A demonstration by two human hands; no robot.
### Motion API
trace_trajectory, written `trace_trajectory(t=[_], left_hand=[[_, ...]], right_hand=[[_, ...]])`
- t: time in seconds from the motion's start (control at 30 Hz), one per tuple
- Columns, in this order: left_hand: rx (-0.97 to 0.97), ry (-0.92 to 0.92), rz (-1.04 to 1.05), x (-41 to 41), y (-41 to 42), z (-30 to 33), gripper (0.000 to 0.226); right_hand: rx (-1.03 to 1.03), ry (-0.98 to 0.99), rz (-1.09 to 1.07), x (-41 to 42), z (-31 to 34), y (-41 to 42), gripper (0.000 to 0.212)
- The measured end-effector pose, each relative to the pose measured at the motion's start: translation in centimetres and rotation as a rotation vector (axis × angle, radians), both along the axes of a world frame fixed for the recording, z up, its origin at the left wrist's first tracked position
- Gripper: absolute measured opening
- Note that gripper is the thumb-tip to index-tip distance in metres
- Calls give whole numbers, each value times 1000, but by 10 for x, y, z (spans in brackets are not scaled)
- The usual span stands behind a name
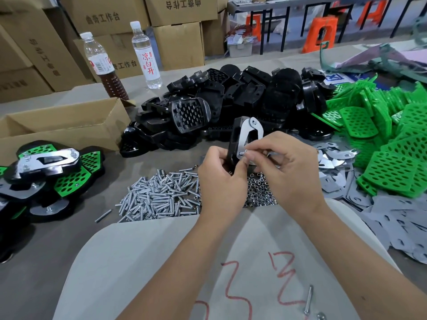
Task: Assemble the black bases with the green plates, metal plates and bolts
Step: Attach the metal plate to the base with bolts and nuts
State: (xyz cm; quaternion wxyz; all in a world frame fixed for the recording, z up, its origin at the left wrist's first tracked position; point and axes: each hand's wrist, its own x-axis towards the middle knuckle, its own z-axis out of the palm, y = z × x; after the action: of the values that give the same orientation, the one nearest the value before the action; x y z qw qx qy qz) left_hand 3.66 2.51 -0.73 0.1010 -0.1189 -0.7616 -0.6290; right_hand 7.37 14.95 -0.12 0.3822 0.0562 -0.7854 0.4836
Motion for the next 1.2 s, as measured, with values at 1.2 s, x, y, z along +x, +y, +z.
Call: trace_trajectory(t=[1.2], left_hand=[[-225,244,90,9,-2,2,23]], right_hand=[[-62,-75,21,2,-3,3,8]])
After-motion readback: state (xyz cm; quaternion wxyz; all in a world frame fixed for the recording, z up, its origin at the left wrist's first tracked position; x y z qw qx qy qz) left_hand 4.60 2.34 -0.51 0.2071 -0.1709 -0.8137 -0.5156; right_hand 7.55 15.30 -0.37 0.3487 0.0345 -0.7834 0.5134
